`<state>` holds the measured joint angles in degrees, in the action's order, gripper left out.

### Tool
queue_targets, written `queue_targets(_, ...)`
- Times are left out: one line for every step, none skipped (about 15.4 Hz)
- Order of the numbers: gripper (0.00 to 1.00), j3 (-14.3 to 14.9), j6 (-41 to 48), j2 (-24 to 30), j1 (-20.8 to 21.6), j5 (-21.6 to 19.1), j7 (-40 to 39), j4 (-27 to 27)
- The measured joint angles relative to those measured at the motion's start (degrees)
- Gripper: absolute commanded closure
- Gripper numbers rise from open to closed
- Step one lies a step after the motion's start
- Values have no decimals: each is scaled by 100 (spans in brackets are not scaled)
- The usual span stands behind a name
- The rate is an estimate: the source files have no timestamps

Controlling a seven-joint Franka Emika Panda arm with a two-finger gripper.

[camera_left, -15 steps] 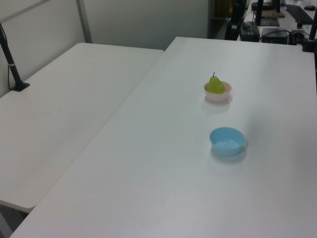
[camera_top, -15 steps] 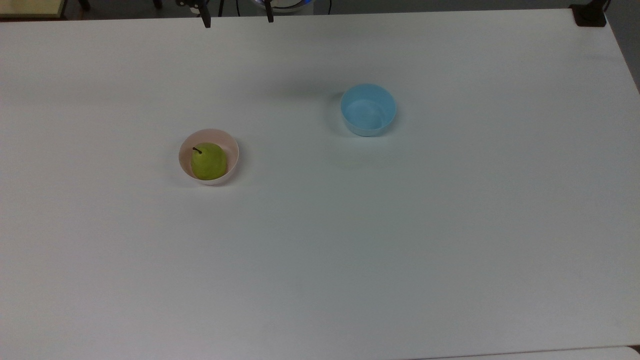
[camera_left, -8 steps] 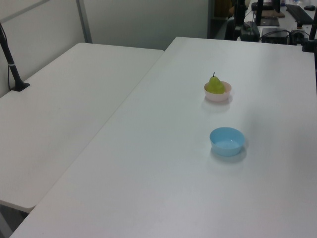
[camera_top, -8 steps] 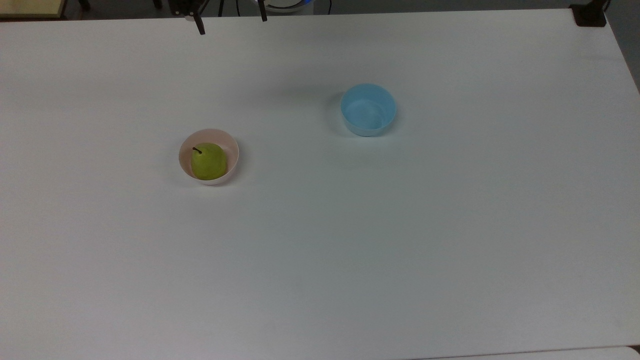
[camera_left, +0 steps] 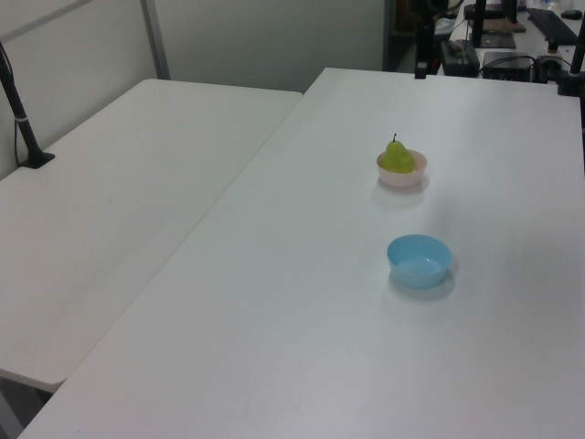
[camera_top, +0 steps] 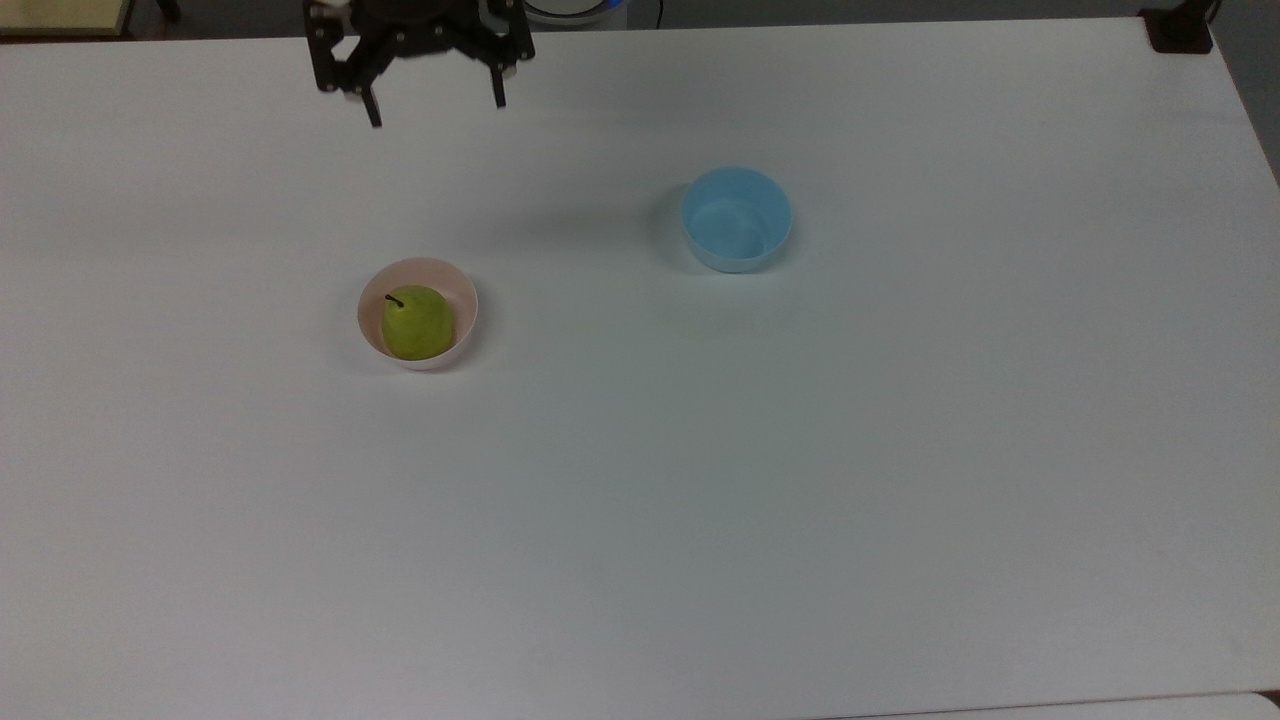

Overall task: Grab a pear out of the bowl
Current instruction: 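Lower the open gripper over the pink bowl around the green pear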

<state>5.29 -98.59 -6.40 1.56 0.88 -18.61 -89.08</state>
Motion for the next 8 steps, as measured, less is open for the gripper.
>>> queue_targets(0,0,-159,-101,0,21,0,0)
queue_targets(0,0,-287,-208,0,26,0,-1)
queue_targets(0,0,-388,-315,0,26,1,-6)
queue_targets(0,0,-489,-431,0,27,4,-12)
queue_targets(0,0,-622,-557,0,27,7,-23)
queue_targets(0,0,-767,-683,0,27,8,-36)
queue_targets(0,1,-903,-804,0,27,11,-51)
queue_targets(0,1,-1017,-911,-1,27,12,-80)
